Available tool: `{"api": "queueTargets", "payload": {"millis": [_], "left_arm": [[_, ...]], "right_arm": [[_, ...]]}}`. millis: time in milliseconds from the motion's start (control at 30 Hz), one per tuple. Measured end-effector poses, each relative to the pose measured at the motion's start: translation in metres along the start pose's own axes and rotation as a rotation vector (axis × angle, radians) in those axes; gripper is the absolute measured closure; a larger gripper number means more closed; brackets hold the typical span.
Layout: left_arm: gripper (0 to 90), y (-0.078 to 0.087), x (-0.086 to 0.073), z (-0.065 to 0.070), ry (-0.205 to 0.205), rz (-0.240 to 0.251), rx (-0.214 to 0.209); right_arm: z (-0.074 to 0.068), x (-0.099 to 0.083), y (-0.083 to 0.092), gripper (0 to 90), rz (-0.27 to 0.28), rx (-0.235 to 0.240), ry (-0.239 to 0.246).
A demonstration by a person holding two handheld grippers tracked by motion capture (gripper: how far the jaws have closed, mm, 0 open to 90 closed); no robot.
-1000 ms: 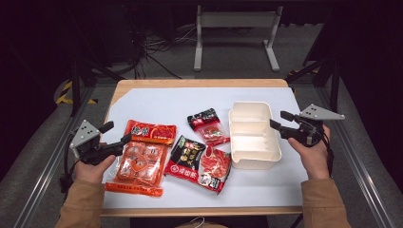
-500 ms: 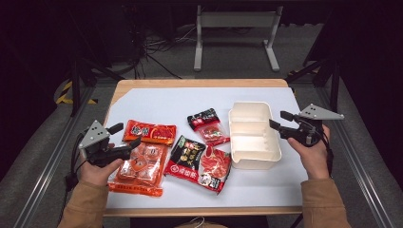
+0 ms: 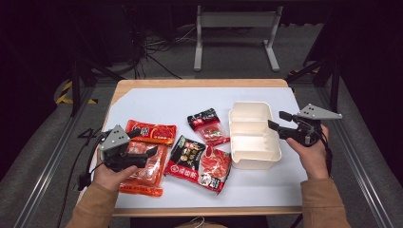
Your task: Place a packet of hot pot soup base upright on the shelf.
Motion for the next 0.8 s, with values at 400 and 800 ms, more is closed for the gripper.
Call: {"api": "queueTargets", "payload": {"millis": [400, 800], "left_arm": [[24.9, -0.019, -0.009, 0.014, 0.052, -0.027, -0.01], [38.1, -0.042, -0.035, 0.025, 0.095, -0.146, -0.069]], "right_arm": [[-0.001, 0.0, -0.001, 41.0, -0.001, 0.004, -0.003], [-0.003, -0.002, -0.003, 39.9, -0.009, 0.009, -0.004]]}}
Point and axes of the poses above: each handheld gripper's, and its own axes: y roughly backward along the jaws, x roughly out of its top, z roughly to its right, the point moved 5 cm from there along -y, roughly forward along the jaws, and after that the axes turned 11 degrees about z, right-handed, at the moved point
